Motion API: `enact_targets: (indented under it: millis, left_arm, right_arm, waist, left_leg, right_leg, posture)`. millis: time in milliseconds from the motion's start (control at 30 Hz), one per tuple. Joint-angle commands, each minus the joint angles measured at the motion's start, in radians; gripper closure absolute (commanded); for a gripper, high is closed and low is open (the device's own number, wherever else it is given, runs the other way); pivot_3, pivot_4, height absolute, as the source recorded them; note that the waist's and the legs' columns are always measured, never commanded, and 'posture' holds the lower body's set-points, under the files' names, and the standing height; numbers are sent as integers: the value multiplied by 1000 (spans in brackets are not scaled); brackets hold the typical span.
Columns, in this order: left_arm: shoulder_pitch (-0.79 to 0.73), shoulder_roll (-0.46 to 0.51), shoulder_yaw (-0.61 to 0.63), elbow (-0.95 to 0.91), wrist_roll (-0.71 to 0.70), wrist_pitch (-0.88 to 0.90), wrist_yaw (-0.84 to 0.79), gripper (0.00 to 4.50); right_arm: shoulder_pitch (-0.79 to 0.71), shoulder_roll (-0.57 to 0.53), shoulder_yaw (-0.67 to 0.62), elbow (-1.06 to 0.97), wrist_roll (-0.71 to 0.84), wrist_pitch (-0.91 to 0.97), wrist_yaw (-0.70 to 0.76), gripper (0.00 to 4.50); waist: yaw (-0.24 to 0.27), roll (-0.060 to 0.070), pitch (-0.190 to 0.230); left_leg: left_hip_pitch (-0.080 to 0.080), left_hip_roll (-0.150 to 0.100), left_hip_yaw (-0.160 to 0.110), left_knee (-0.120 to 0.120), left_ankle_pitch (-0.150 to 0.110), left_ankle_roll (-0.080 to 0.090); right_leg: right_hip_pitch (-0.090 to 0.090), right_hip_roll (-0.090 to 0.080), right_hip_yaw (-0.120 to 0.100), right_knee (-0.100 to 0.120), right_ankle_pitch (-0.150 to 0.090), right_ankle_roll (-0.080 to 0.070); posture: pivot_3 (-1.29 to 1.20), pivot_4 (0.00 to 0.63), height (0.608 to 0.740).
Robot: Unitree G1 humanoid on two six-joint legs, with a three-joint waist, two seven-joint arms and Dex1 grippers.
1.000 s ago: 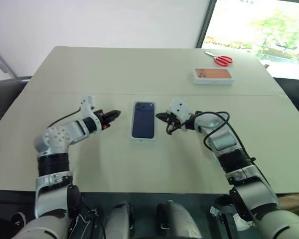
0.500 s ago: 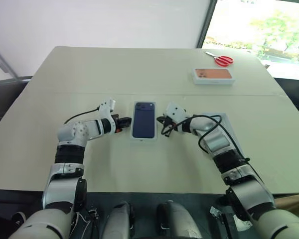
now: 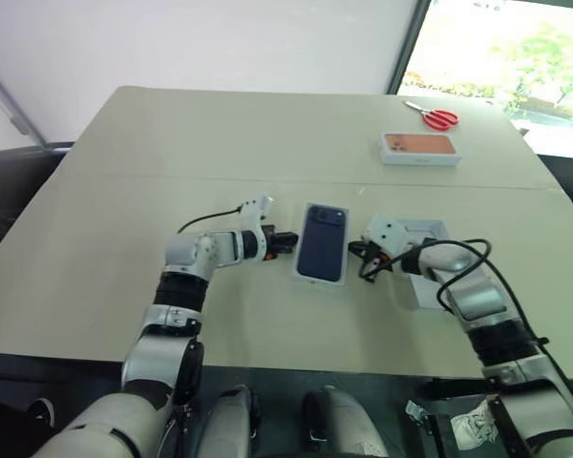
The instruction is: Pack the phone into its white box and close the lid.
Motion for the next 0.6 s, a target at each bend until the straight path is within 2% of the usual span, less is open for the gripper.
enact_targets:
  millis: [33,233,600]
  left_arm:
    - [-18,-91,-73,-8,-6,2,-51,4455]
    - [-41,-153,-85,43,28,-36,-71,4455]
    - [-93,-156,-66,154,95,-134,-92,4455]
  right_arm:
    - [5,-46,-38,-8,10,-2,6,4500]
    - [16,-93,-56,6,15,-4,17,4500]
    - [84,-103,-68,-73,32,43,36,4500]
  waist:
    - [1,0,0]
    - [-4,0,0]
    - [-4,0,0]
  left_leg:
    - [0,0,0,0,0,0]
    - [0,-1,0,0,0,1]
    - [1,0,0,0,0,1]
  right_leg:
    - [0,0,0,0,0,0]
    - [0,0,0,0,-1,1]
    - [1,1,0,0,-1,2]
  posture:
    - [0,150,740]
    - [0,150,740]
    - [0,150,740]
